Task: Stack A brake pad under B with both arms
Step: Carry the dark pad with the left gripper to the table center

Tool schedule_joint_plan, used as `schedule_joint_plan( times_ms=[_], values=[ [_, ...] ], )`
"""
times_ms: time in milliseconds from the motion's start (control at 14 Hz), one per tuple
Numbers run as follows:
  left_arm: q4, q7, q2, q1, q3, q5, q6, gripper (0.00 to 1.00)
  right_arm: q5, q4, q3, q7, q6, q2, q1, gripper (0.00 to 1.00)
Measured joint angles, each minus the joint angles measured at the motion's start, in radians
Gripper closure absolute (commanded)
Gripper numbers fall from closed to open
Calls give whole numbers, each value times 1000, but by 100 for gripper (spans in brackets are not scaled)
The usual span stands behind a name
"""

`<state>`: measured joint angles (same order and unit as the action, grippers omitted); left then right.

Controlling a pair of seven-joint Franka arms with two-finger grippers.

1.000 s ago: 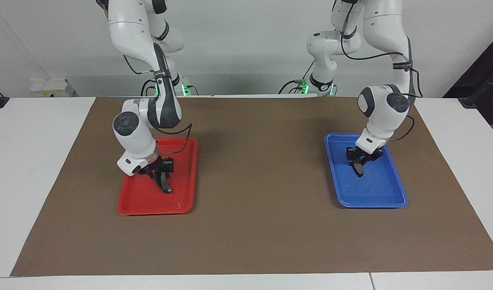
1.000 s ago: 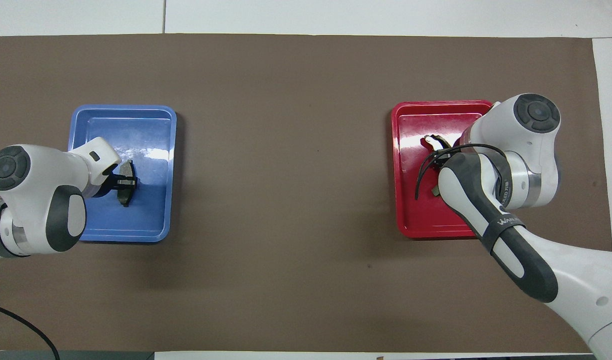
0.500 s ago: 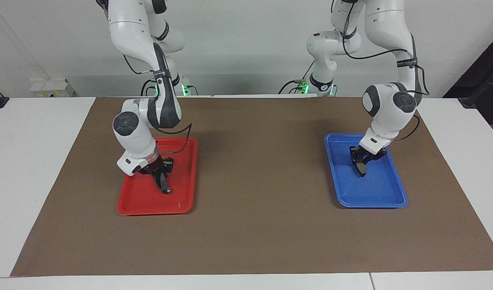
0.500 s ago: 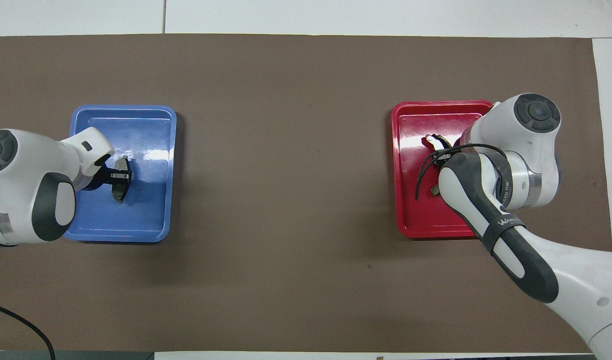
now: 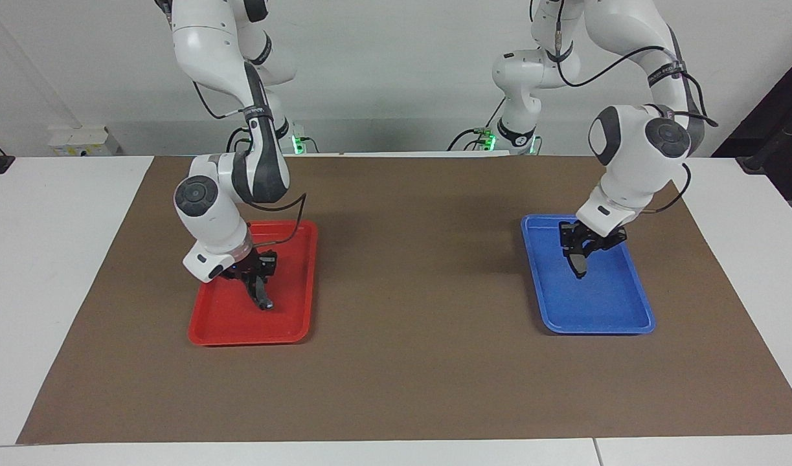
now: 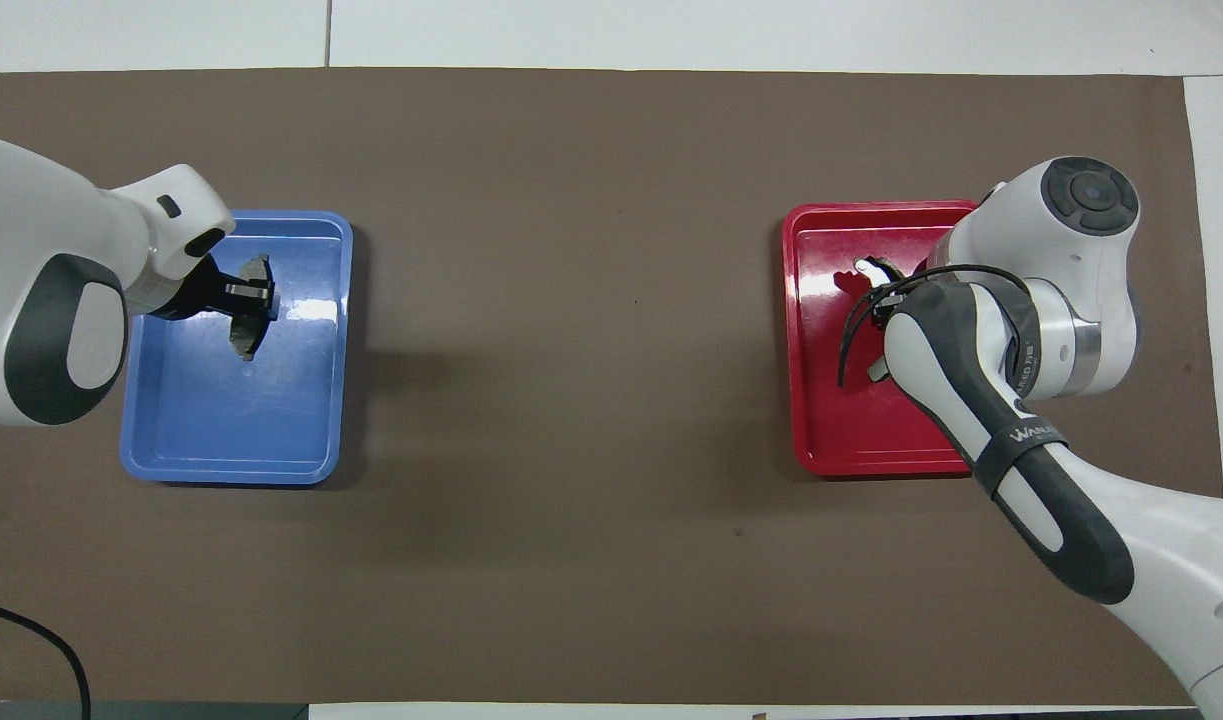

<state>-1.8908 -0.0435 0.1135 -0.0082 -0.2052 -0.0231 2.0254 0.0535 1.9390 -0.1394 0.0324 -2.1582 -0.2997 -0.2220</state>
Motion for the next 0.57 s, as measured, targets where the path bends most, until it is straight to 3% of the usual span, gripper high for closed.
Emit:
schedule_joint_plan(
  times_ms=[357, 571],
  values=[
    [17, -431, 10, -5, -326, -1, 84, 99, -1, -28, 0, 32, 38, 0, 5, 100],
    [10, -595, 71, -54, -400, 92, 160, 99, -1, -34, 0, 37, 41, 1, 12, 100]
  ],
)
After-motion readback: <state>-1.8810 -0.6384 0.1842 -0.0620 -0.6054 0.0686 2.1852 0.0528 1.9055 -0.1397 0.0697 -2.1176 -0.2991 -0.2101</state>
